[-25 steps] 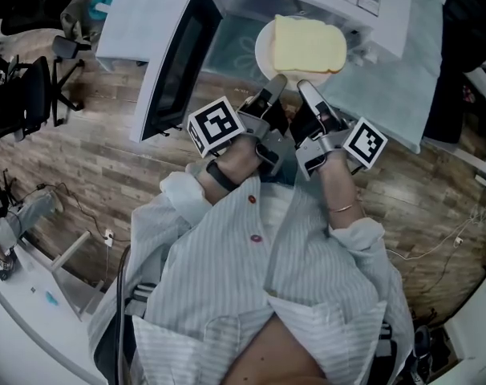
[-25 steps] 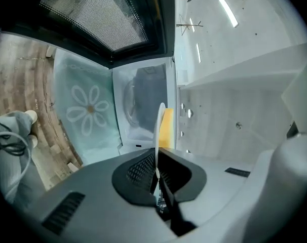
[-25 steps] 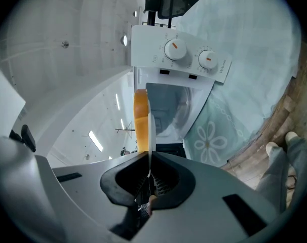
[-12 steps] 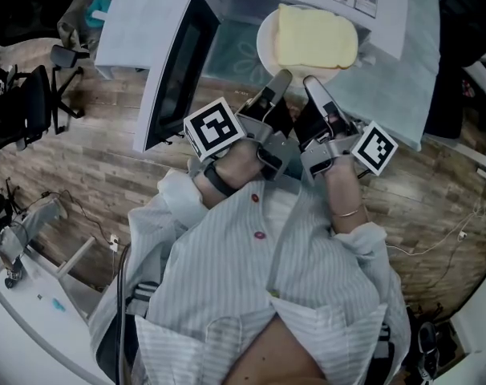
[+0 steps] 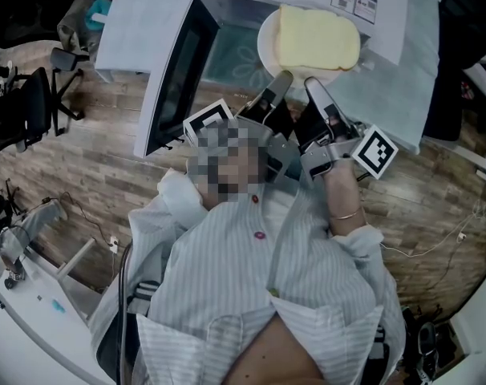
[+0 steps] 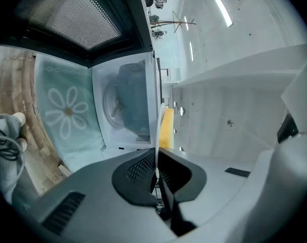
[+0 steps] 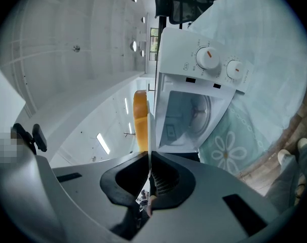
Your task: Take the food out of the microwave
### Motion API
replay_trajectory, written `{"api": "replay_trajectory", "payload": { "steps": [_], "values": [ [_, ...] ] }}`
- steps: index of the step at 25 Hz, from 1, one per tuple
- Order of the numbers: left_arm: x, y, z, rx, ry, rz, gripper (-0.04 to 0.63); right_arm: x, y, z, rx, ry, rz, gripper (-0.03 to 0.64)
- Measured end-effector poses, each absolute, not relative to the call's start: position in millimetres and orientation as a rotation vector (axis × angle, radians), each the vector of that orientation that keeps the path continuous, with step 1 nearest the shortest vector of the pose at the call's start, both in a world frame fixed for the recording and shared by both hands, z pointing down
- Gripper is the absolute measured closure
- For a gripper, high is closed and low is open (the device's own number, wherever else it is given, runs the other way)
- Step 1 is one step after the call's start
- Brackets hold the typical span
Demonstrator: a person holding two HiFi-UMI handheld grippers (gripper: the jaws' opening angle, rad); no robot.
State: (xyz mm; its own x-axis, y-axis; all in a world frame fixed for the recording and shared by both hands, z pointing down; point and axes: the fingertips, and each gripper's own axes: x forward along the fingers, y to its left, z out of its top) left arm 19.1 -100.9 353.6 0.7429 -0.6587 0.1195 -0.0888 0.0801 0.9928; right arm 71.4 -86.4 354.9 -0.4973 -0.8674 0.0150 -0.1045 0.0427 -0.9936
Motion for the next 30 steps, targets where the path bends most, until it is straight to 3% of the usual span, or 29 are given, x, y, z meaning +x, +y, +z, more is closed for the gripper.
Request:
{"api": "replay_trajectory", "payload": {
  "steps": [30],
  "values": [
    [15.3, -104.1, 355.4, 1.437, -0.651, -0.474, 0.577, 67.2, -89.9, 357.0, -0.990, 1.687, -1.522, 0.577]
  ]
}}
